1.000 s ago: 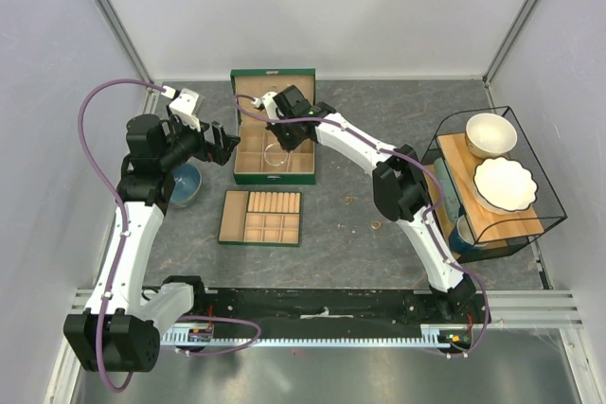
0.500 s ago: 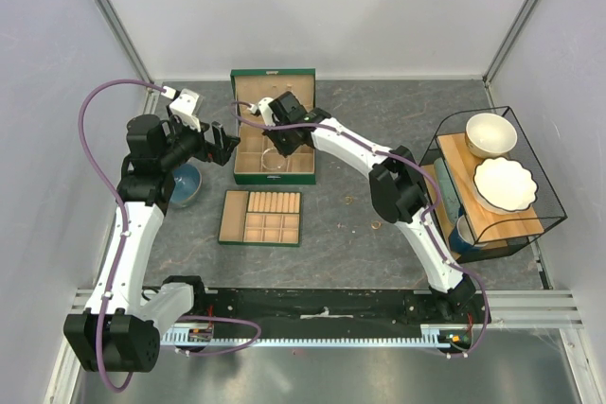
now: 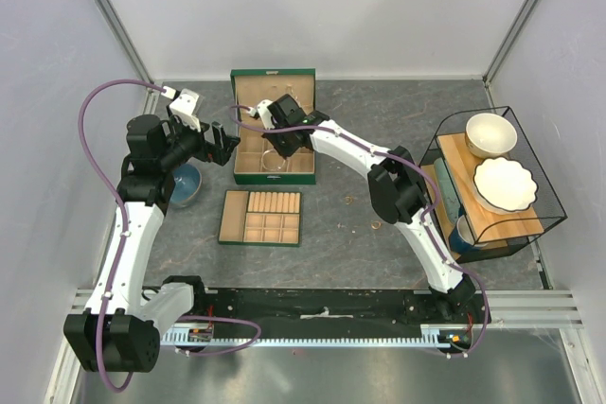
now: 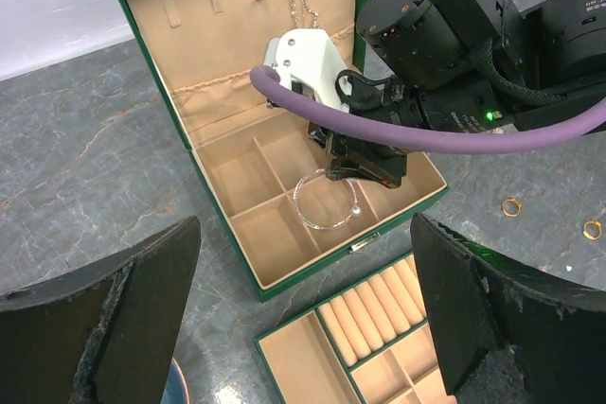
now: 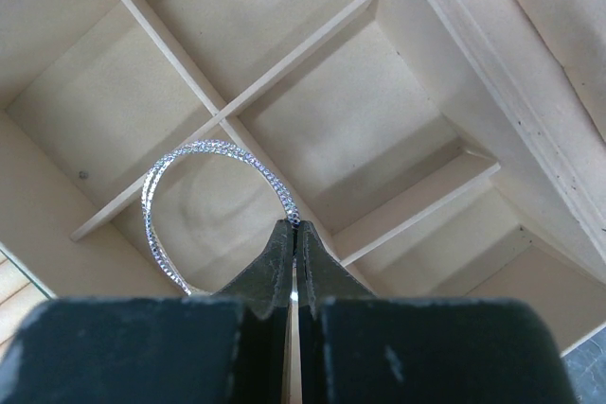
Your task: Organize the mixed jewelry
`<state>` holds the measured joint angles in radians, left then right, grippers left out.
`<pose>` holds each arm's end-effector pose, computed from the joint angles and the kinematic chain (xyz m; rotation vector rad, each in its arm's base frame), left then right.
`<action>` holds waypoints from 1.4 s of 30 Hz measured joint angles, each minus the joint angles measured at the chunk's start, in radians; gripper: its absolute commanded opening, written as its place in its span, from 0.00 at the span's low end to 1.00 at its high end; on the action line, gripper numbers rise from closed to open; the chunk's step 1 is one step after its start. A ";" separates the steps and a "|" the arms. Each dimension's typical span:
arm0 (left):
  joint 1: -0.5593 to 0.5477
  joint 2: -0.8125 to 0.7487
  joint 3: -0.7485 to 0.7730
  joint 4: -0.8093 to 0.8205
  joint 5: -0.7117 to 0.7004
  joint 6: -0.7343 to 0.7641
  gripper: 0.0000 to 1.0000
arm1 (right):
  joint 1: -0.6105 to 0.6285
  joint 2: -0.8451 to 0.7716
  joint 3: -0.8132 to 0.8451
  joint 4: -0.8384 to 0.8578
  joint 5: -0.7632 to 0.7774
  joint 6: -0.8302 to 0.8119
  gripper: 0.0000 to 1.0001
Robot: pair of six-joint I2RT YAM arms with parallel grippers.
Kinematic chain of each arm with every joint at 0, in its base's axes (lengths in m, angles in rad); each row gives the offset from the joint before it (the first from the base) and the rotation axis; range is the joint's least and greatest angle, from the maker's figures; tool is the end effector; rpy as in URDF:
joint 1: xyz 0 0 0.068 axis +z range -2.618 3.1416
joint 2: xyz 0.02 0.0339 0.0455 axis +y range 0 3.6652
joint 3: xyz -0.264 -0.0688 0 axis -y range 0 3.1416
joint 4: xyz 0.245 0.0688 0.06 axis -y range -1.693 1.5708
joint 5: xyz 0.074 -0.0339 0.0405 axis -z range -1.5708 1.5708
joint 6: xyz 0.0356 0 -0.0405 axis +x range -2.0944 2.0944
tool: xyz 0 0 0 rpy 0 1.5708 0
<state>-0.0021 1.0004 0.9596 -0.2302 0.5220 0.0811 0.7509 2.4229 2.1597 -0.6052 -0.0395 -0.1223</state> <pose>0.2257 -0.0182 0.3576 0.4372 1.7722 -0.4237 0.3950 0.3706 0.1979 -1.0588 2.2269 0.3256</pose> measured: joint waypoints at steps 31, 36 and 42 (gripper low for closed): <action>0.000 -0.003 -0.001 0.000 0.000 0.000 0.99 | 0.014 -0.001 -0.016 0.007 0.090 -0.077 0.00; 0.000 -0.003 -0.001 0.000 0.000 0.000 0.99 | 0.014 -0.001 -0.013 0.004 0.068 -0.077 0.00; 0.000 -0.003 -0.001 0.000 -0.001 0.000 0.99 | 0.013 -0.001 -0.010 -0.002 0.019 -0.077 0.00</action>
<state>-0.0021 0.9977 0.9585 -0.2302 0.5213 0.0811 0.7635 2.4222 2.1494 -0.6071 -0.0204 -0.1993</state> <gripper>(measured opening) 0.990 0.018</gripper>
